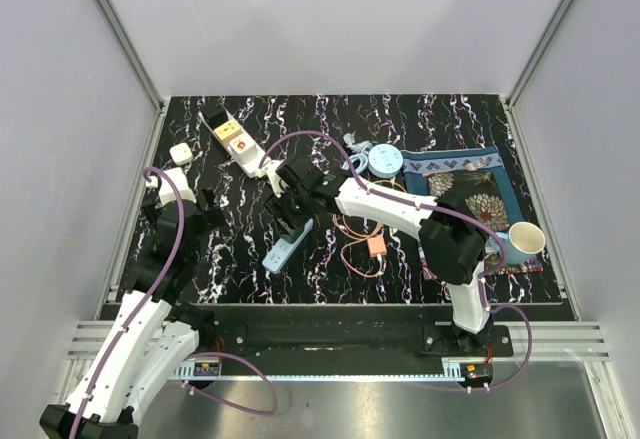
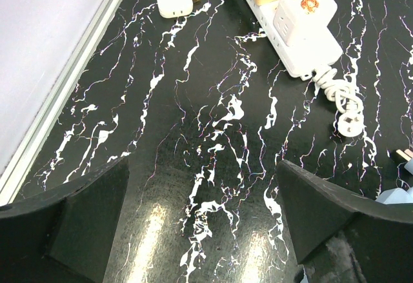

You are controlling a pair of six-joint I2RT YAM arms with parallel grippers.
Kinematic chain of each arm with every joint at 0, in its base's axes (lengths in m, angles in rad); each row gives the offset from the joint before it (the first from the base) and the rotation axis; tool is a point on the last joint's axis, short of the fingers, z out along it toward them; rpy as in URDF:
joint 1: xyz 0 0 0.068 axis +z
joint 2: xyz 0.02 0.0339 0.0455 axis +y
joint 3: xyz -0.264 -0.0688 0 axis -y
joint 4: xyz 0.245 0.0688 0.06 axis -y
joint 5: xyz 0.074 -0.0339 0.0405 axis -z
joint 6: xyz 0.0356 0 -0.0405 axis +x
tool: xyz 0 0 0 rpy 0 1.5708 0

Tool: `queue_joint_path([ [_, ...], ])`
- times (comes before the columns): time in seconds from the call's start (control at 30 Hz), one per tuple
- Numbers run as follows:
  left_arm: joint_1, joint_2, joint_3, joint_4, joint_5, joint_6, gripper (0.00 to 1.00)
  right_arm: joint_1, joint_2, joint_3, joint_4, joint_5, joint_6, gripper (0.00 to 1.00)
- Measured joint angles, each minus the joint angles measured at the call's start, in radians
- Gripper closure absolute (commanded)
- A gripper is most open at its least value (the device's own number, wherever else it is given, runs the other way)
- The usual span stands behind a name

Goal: Insert the plug
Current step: Insert the plug into the socket.

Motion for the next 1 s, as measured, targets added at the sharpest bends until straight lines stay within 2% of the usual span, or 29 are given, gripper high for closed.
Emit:
queue_joint_path([
  [0.7, -0.001, 0.0, 0.0, 0.0, 0.0, 0.003, 0.01, 0.0, -0.013, -0.024, -0.001, -0.014, -0.007, 1.0],
  [1.0, -0.001, 0.0, 0.0, 0.0, -0.001, 0.006, 0.01, 0.002, -0.032, -0.077, 0.056, -0.025, -0.042, 1.0],
])
